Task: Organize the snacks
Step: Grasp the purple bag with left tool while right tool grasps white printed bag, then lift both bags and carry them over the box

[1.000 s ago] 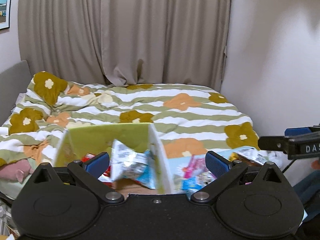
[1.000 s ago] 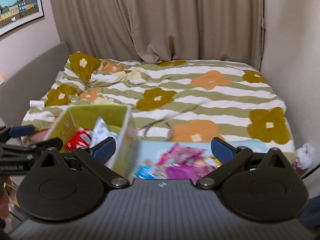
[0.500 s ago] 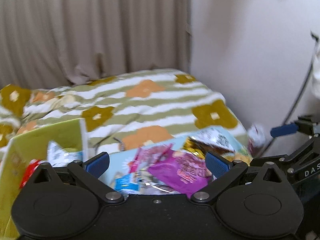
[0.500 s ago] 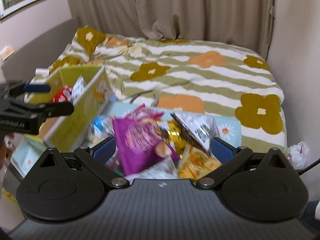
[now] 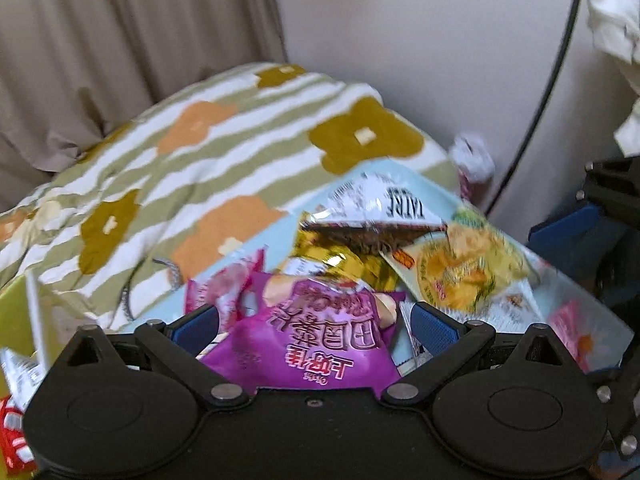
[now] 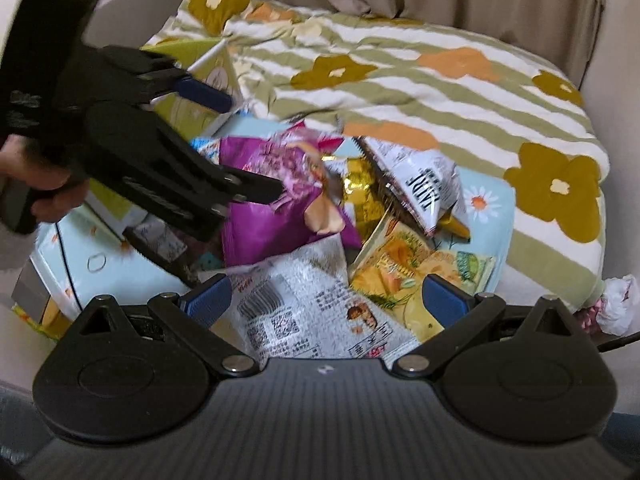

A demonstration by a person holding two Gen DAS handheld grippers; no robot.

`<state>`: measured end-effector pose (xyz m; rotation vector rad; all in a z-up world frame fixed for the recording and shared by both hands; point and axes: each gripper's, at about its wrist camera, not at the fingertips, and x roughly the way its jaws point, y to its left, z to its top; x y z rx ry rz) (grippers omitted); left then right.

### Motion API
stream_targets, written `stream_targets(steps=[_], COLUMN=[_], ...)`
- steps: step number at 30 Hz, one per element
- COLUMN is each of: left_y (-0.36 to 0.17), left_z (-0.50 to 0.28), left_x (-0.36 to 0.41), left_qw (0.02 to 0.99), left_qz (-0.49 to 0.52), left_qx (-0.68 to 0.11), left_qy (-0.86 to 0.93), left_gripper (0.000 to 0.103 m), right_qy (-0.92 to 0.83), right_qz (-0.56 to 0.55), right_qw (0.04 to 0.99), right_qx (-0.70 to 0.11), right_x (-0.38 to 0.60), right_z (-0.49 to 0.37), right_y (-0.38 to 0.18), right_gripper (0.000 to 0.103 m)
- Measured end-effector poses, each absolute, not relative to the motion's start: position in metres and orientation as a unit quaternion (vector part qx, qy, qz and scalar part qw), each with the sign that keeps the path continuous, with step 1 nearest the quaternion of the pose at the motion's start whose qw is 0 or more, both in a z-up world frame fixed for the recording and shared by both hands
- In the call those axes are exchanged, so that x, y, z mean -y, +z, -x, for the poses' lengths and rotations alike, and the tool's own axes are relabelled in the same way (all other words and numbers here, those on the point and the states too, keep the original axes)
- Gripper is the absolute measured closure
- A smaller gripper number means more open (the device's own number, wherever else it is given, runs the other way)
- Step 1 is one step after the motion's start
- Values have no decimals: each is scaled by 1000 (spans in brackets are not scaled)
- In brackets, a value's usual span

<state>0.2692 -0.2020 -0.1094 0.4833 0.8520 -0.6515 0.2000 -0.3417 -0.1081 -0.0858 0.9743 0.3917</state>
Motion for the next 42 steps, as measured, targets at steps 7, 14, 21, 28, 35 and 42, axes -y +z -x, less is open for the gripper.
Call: stream_targets(steps=[7,14,21,28,35,42], left_y=[-132,-145,-152,-148,-141,-134], left_z=[-281,-290,-298,-290,-281,-268], left_x=[217,221,213,213,209,208], left_qw=[801,783,769,773,783,794], left_qz=[-270,-294,-268,-273,-277,-294], left_qx=[-422,-432,-464,-455,-437,-415], left_qy=[-328,-337,-348,-348,-344,-335], left_gripper=[0,11,27,37,40,41], right_qy=[215,229,241,243,241,249], right_qz=[71,96,111,118,118,121], right_qw=[842,831,820,815,815,815], right_qx=[-490,-498,-507,-514,-514,-509], right_x=[327,320,314,311,310,310], right_z=[-206,-214,-219,-224,-223,-216], right_y=[-122,-135,-142,-147,-148,-145], right_gripper=[0,0,0,0,0,11])
